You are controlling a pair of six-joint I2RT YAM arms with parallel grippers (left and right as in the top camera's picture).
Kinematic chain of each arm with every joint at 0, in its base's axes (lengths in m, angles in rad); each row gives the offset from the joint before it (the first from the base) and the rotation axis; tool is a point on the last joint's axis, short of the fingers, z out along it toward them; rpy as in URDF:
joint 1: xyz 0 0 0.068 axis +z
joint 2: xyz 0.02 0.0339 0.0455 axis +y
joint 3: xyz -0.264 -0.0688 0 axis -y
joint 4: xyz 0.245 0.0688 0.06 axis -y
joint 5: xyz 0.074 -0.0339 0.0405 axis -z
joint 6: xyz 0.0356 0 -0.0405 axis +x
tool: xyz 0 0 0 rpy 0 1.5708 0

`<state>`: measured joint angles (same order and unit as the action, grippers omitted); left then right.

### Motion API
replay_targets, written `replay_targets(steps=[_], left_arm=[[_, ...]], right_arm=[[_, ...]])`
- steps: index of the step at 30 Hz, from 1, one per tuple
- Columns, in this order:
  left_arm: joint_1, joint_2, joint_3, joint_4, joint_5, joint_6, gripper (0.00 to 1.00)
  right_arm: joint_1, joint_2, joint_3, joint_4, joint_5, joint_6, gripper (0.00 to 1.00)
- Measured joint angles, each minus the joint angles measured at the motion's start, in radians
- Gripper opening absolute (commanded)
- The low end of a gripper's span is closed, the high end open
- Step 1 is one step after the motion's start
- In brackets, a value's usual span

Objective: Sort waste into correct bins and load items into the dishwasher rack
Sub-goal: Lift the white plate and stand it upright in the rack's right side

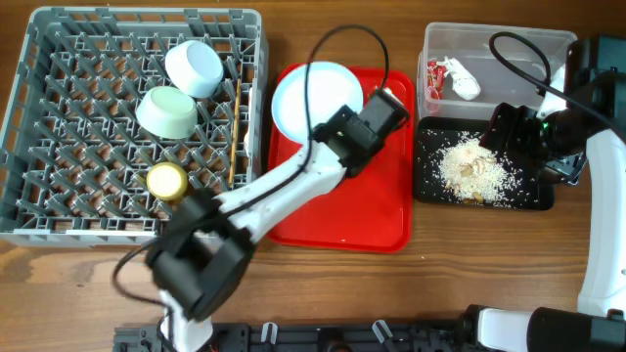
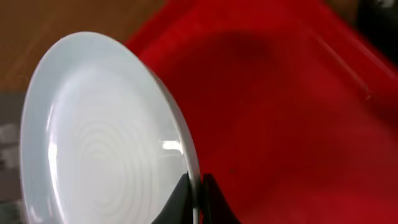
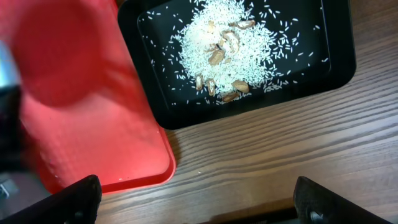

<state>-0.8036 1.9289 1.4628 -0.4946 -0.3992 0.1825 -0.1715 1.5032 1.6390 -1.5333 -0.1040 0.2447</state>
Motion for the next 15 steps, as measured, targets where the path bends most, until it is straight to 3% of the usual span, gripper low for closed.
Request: replay_targets(steps=[6, 15], left_arm=[[0.111, -0.203, 0.000, -0.014, 0.071, -0.097, 0.04], [0.497, -0.278, 0.000, -0.010, 0.629, -0.458, 0.04]], right_arm=[[0.000, 0.000, 0.000, -0.004, 0.000, 0.000, 1.00], [0.000, 0.000, 0.000, -0.005, 0.000, 0.000, 1.00]])
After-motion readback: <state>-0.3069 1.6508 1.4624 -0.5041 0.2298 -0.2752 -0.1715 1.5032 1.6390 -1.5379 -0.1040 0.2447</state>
